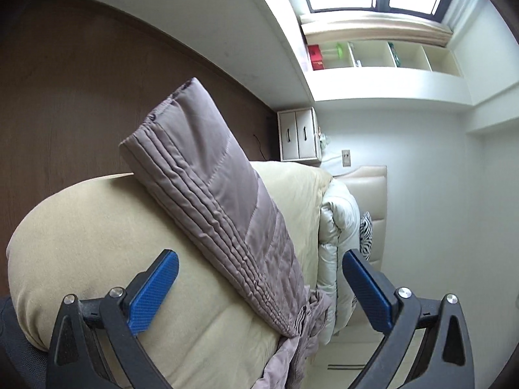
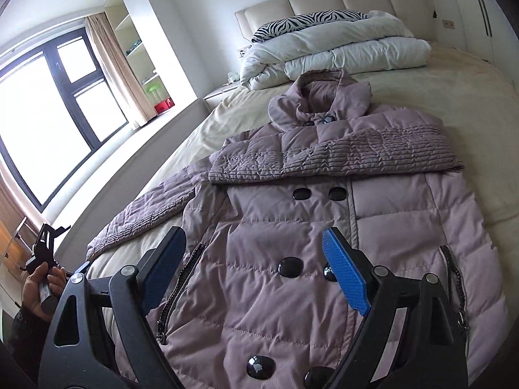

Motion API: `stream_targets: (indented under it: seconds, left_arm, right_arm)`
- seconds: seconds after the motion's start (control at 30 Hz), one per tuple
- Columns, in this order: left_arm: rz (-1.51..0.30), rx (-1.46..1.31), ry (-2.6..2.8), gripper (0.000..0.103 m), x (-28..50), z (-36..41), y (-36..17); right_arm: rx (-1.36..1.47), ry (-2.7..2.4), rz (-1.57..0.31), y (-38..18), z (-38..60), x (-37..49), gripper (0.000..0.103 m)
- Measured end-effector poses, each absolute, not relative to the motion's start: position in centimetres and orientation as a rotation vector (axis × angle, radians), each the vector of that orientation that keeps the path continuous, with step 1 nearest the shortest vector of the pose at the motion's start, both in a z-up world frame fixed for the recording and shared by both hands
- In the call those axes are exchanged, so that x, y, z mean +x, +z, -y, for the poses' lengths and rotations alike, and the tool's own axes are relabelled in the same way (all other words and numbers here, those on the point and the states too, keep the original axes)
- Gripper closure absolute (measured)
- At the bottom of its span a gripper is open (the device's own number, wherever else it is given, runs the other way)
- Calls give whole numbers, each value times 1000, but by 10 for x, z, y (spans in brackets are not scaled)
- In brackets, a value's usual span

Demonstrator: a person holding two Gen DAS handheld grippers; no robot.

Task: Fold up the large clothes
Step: 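Grasp the cuff of the other sleeve with the left gripper, then lift and fold the held sleeve across the coat front with the left gripper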

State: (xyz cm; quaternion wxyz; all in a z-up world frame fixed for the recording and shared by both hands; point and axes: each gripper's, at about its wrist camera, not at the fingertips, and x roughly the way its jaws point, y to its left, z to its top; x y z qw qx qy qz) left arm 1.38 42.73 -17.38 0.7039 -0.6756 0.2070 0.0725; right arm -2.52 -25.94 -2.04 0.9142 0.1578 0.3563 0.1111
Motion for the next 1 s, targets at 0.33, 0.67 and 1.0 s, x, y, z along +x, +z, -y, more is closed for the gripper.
stream_targets:
  seconds: [0.33, 0.67, 1.0]
  left_arm:
    - [-280, -1754, 278, 4, 12, -460, -203]
    - [-310, -1910, 355, 90, 12, -465, -245]
    - [-340, -1697, 271, 97, 16, -466, -209]
  right_arm:
    - [332, 216, -757, -24, 266, -28, 16]
    - [320, 230, -781, -30, 259, -30, 16]
    - [321, 224, -789, -33, 261, -32, 16]
